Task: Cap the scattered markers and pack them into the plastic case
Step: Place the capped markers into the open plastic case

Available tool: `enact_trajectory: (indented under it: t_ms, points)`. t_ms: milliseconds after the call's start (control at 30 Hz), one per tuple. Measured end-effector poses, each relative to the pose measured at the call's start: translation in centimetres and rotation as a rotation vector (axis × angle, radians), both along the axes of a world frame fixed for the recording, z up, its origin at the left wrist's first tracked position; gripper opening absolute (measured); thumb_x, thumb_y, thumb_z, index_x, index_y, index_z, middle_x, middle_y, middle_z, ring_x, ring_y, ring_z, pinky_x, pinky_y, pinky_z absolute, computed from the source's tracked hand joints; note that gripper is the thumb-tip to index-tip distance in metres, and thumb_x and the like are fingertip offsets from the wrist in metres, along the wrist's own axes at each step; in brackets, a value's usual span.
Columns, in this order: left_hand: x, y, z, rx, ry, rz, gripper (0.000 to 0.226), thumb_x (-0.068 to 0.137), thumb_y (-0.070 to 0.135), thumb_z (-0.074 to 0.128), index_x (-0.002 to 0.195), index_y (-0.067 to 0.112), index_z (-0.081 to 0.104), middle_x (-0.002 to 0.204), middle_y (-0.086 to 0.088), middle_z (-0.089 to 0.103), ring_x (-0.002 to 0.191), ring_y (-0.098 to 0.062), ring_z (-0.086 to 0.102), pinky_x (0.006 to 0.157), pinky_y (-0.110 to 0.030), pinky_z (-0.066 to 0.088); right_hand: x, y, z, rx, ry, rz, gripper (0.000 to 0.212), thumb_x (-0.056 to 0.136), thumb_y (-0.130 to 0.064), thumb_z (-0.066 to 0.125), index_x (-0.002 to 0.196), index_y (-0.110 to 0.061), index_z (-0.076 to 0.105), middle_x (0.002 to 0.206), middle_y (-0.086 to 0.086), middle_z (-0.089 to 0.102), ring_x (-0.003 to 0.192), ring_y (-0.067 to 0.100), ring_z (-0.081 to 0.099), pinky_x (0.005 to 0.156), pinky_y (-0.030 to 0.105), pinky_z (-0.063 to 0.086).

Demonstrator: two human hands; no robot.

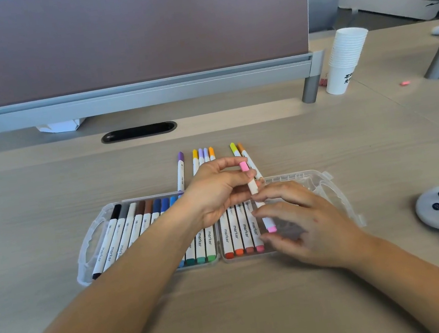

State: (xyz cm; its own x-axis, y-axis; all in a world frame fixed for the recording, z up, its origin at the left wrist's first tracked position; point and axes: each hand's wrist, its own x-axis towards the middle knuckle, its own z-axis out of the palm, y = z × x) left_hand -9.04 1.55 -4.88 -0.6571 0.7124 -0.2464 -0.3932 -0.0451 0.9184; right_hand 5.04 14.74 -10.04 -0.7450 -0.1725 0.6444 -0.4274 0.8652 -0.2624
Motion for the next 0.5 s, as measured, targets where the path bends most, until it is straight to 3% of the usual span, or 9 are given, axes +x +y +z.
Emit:
enact_trajectory:
  t_ms: [267, 500]
  points:
    - [-0.16, 0.15, -0.43, -0.065, 0.058, -0.026, 0.019, 0.094, 0.0, 0.059, 0.109, 0.01, 0.064, 0.108, -0.017, 0.072, 0.08, -0.024, 0.073, 0.071, -0.037, 0.061, -0.05, 0.2, -0.12, 0.021, -0.007, -0.008, 0.035, 0.085, -0.042, 0.074, 0.103, -0.013, 0.072, 0.121, 0.002, 0.061, 0.114, 0.019, 0.06, 0.095, 0.035, 0.049]
    - [-0.34, 0.17, -0.58, -0.031, 0.083, -0.018, 0.029, 0.088, -0.005, 0.064, 0.117, 0.003, 0.063, 0.079, -0.006, 0.072, 0.071, -0.018, 0.072, 0.066, -0.031, 0.06, -0.2, 0.24, -0.23, 0.016, -0.007, -0.006, 0.033, 0.088, -0.043, 0.069, 0.1, -0.013, 0.073, 0.121, 0.003, 0.062, 0.114, 0.018, 0.059, 0.095, 0.035, 0.049]
